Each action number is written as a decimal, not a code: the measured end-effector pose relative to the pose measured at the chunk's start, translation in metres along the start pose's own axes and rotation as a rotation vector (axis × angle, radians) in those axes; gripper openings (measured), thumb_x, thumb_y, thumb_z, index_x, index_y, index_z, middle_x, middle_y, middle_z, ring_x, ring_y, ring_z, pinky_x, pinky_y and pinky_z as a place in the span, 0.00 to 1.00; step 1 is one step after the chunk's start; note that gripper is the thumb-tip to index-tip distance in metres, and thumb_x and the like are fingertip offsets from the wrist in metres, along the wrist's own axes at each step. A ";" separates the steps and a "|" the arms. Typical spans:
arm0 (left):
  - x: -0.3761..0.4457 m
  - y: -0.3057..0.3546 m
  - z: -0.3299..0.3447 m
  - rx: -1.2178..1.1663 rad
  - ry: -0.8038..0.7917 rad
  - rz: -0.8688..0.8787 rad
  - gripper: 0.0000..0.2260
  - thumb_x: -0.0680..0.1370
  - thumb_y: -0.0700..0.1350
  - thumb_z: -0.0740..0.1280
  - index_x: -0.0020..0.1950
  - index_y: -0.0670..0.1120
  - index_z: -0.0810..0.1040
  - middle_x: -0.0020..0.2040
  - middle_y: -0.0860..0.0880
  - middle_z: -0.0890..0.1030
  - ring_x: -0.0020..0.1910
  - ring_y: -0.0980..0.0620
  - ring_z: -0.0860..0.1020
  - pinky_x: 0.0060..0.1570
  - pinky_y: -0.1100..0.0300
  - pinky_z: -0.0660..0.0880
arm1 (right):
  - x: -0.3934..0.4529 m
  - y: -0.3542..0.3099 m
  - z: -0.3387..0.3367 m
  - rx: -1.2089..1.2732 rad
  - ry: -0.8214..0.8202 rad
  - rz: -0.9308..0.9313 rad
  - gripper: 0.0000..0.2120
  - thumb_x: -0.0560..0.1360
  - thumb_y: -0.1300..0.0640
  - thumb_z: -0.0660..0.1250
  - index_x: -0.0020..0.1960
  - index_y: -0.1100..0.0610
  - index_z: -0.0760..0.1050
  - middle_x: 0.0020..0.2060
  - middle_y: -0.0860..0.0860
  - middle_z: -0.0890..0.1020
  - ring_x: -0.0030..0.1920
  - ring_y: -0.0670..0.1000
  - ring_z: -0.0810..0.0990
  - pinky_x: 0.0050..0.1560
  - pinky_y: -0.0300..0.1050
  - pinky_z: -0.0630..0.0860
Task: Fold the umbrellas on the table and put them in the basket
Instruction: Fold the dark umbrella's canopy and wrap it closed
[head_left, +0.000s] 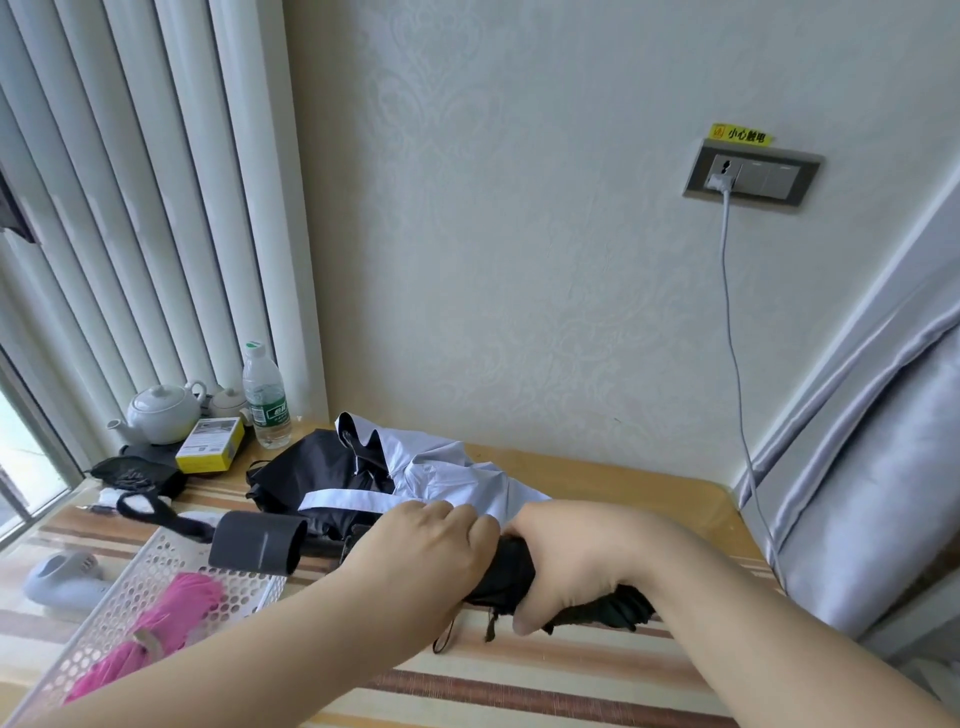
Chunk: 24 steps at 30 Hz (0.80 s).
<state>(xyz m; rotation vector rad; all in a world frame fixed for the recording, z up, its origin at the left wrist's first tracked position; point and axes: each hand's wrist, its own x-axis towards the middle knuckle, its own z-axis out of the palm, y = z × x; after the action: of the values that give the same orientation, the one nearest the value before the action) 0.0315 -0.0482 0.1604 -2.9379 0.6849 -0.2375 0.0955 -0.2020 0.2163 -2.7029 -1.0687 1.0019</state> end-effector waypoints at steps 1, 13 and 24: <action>0.001 0.002 -0.005 -0.064 -0.022 -0.026 0.17 0.50 0.45 0.75 0.35 0.48 0.72 0.28 0.53 0.72 0.23 0.53 0.71 0.22 0.64 0.63 | 0.002 0.000 0.004 -0.012 0.035 -0.004 0.09 0.68 0.57 0.73 0.44 0.58 0.76 0.31 0.48 0.76 0.30 0.48 0.72 0.29 0.40 0.67; 0.009 0.005 -0.025 -0.348 -0.293 -0.195 0.09 0.75 0.54 0.64 0.52 0.52 0.72 0.44 0.53 0.78 0.42 0.51 0.75 0.35 0.61 0.67 | 0.002 0.003 -0.005 -0.026 -0.102 0.063 0.14 0.66 0.54 0.75 0.51 0.54 0.79 0.41 0.50 0.83 0.39 0.51 0.80 0.39 0.45 0.76; 0.006 0.012 -0.030 -0.591 -0.279 -0.217 0.21 0.72 0.50 0.69 0.62 0.60 0.67 0.41 0.57 0.78 0.42 0.54 0.78 0.45 0.59 0.76 | -0.003 -0.001 -0.015 -0.054 -0.199 0.104 0.10 0.68 0.50 0.76 0.45 0.52 0.79 0.32 0.45 0.78 0.32 0.45 0.76 0.33 0.38 0.72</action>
<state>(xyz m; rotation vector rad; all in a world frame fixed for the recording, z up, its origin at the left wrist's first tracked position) 0.0259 -0.0640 0.1884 -3.4973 0.4507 0.4282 0.1020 -0.2007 0.2301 -2.7742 -1.0053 1.3020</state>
